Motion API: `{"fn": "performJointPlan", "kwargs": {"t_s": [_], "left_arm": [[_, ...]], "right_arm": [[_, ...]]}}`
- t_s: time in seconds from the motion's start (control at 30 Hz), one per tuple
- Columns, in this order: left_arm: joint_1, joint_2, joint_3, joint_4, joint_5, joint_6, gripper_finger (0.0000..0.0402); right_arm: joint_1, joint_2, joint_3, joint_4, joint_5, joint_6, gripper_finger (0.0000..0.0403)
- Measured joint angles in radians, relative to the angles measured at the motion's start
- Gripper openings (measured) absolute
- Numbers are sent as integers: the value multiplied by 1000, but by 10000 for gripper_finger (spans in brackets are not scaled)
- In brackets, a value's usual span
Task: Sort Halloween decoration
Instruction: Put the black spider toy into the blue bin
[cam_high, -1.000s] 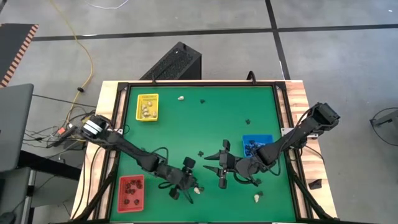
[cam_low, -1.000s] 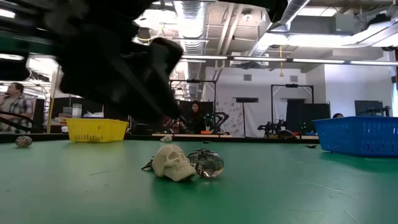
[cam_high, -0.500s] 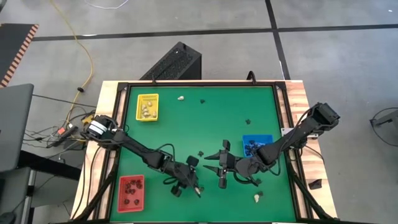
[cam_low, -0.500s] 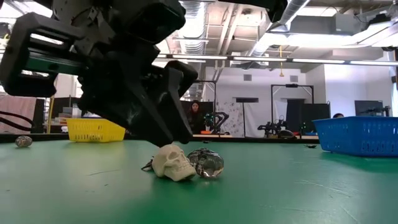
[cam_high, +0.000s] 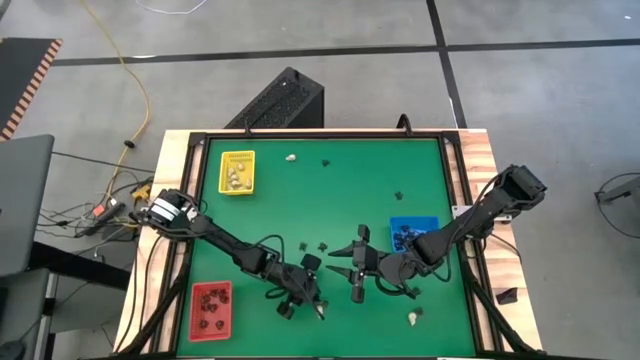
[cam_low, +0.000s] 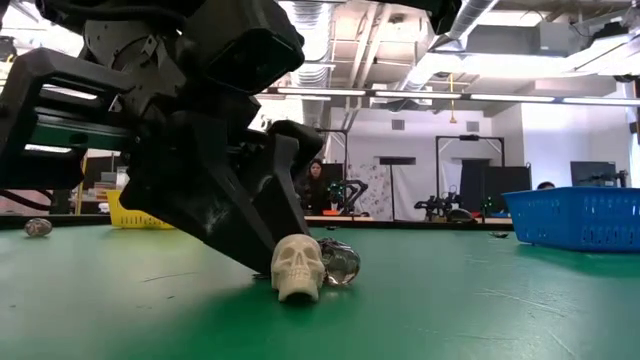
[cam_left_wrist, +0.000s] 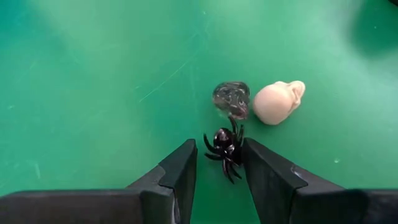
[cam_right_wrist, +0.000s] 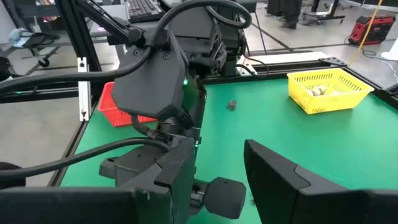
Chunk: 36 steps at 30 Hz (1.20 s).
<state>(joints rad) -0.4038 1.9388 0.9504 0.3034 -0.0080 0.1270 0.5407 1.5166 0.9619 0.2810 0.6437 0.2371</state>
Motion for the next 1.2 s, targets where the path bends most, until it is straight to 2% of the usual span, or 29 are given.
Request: {"fn": "performJointPlan", "kwargs": {"t_s": [0.13, 0.43, 0.87, 1.0, 1.1, 1.2], "left_arm": [[0, 0, 0, -1, -3, 12, 101], [14, 0, 0, 4, -7, 4, 8], [43, -115, -3, -4, -10, -7, 0], [53, -124, -3, 35, -88, 20, 0], [84, -102, -2, 115, -115, 48, 0], [130, -58, -3, 259, -113, 62, 0]], "right_arm": [[0, 0, 0, -1, 0, 0, 170], [0, 0, 0, -1, 0, 0, 170], [6, -2, 1, 2, 0, 0, 170], [39, -49, 34, -61, 5, -1, 170], [99, -103, 42, -90, 72, -1, 170], [189, -126, 42, -90, 231, -39, 170]]}}
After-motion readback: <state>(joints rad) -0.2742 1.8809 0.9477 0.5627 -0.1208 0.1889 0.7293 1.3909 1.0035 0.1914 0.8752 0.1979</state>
